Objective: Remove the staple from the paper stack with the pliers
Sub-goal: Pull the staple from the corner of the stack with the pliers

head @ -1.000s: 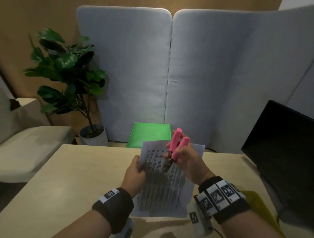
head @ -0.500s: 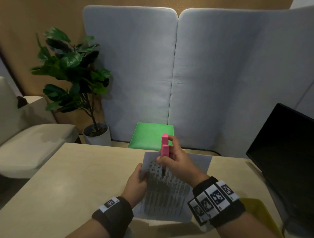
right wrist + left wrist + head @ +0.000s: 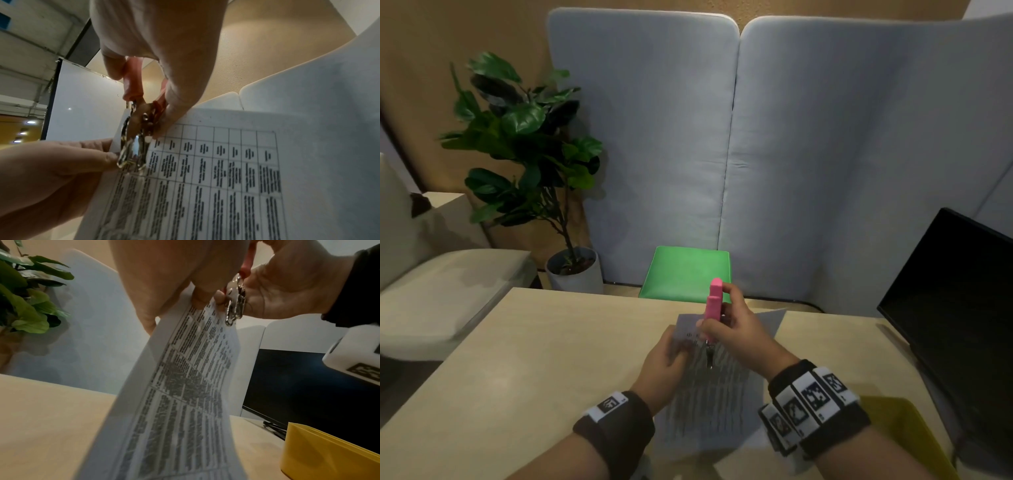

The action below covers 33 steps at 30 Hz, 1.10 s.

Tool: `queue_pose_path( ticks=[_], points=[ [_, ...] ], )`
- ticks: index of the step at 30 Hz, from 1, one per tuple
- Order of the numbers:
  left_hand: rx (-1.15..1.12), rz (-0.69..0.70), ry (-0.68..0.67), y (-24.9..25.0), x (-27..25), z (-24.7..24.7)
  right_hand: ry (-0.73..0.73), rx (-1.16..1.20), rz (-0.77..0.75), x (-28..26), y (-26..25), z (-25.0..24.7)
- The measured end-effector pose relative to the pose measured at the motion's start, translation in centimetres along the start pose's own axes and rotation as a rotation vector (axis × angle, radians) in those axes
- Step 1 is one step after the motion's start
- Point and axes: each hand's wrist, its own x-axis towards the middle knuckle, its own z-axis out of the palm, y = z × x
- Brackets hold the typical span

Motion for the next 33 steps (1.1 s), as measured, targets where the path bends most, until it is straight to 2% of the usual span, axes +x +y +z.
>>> queue_pose_path(
  ticks=[2, 5, 10, 17, 22, 25, 29, 33],
  points=[
    [0.009, 0.011, 0.032, 0.1, 0.1, 0.1, 0.029, 0.072, -0.014, 0.0, -0.4, -0.3],
    [0.093, 0.057, 0.073, 0.4, 0.7, -0.2, 0.147, 0.267, -0.054, 0.3, -1.4, -1.3],
    [0.186, 0.076, 0.011, 2.2, 1.1, -0.4, 0.313, 0.472, -0.153, 1.6, -3.6, -3.0],
    [0.225, 0.086, 0.048, 5.9, 2.4, -0.7, 0.373, 0.644, -0.288, 3.0, -6.8, -3.7],
    [0.271, 0.167, 0.118, 9.7, 3.9, -1.4, 0.403, 0.706, -0.386, 4.2, -9.8, -4.6],
    [0.238, 0.191, 0.114, 12.2, 4.2, -1.6, 0.397, 0.726, -0.434, 4.7, -11.8, -5.2],
    [0.162, 0.146, 0.079, 14.9, 4.6, -1.7, 0.367, 0.753, -0.49, 4.7, -14.2, -5.9],
    [0.208, 0.24, 0.09, 16.7, 4.6, -1.9, 0.373, 0.737, -0.56, 4.3, -16.6, -6.5]
  ],
)
